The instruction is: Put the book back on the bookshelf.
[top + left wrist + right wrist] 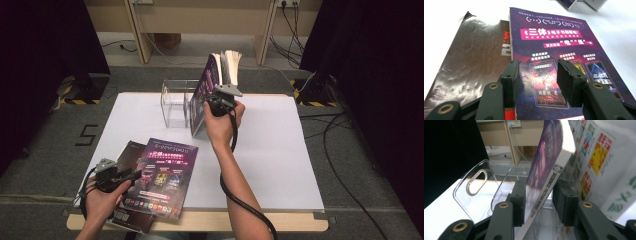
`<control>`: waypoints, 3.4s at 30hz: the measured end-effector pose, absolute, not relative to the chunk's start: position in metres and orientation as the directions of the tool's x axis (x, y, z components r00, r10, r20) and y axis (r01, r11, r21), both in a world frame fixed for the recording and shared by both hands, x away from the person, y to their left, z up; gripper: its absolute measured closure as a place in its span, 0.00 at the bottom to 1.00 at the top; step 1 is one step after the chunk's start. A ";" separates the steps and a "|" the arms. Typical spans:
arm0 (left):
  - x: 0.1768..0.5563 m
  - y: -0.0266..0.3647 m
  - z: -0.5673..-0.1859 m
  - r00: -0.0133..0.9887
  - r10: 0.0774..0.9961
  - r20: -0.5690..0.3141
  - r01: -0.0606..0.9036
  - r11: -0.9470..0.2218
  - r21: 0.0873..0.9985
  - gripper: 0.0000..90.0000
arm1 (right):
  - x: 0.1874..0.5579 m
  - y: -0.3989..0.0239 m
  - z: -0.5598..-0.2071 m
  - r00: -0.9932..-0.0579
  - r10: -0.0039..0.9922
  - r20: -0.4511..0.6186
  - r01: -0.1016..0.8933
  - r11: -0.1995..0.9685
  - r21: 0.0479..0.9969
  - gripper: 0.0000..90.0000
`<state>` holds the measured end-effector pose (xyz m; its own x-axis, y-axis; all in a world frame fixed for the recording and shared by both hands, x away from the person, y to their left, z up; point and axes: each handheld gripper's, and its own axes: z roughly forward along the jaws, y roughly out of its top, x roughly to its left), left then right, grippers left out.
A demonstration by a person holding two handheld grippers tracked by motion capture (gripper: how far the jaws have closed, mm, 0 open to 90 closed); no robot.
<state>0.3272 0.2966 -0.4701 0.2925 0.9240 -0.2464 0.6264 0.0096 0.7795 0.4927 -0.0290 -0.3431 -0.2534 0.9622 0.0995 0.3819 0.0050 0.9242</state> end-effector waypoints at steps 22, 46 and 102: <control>0.327 0.297 -0.469 0.287 0.926 -0.244 0.631 0.009 0.776 0.59 | 0.468 -0.041 -0.360 -0.265 0.955 0.132 0.421 -0.009 0.907 0.69; 0.337 0.303 -0.472 0.247 0.935 -0.253 0.666 0.026 0.746 0.53 | 0.449 -0.038 -0.408 -0.325 0.931 0.168 0.597 0.064 0.799 0.69; 0.347 0.301 -0.489 0.264 0.923 -0.279 0.737 -0.007 0.676 0.63 | 0.484 0.004 -0.476 -0.392 0.877 0.277 0.784 0.162 0.599 0.64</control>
<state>0.3475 0.3012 -0.4888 0.2638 0.9234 -0.2787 0.7371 -0.0066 0.6758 0.4841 0.0044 -0.4757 -0.3924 0.8771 0.2768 0.7839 0.1615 0.5995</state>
